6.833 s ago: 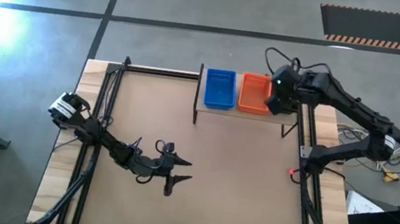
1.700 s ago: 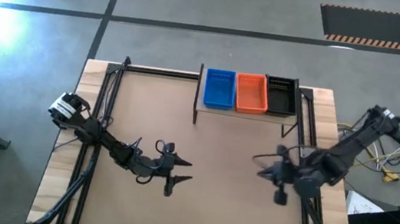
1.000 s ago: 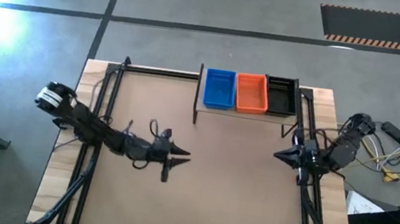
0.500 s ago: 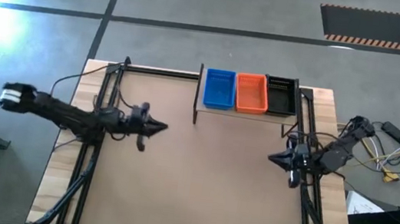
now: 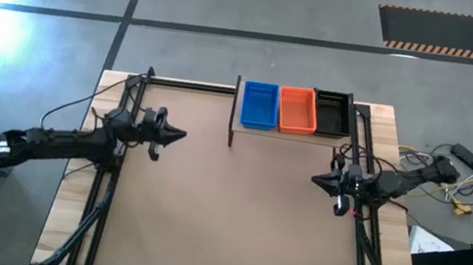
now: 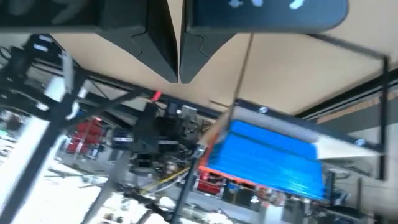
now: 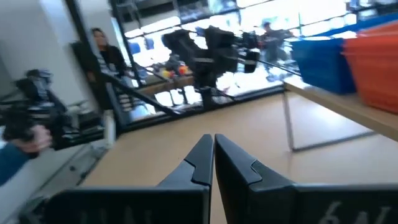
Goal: Stack baskets on shelf by color
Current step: Return to Home Position
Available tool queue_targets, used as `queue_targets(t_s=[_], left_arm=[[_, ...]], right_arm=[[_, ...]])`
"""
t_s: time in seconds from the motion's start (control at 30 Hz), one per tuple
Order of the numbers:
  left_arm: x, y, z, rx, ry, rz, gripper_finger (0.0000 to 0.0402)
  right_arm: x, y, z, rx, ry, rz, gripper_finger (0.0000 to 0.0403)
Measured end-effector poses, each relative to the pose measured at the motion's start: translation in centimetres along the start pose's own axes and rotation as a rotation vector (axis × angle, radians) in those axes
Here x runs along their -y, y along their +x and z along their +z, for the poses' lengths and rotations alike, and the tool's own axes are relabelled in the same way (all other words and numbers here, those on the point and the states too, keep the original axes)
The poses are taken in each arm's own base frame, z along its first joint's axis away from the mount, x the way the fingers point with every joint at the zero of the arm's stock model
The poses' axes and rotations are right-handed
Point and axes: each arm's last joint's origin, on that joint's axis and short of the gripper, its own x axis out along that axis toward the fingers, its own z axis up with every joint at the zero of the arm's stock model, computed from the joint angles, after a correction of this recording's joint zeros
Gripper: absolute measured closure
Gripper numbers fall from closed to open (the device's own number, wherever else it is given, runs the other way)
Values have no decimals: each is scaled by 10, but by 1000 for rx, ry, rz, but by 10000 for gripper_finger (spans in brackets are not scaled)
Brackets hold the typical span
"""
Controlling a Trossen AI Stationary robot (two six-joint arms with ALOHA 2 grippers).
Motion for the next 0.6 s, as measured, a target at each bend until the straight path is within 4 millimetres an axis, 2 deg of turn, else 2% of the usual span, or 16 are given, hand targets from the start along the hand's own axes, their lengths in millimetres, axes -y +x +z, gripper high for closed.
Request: queue_targets(t_s=[0.27, 0.6], left_arm=[[21, -2, -5, -30, 60, -38, 402], [65, -11, -14, -20, 126, -47, 402]], right_arm=[[4, 6, -6, -66, 45, -54, 394], [2, 14, -9, -95, 58, -74, 394]])
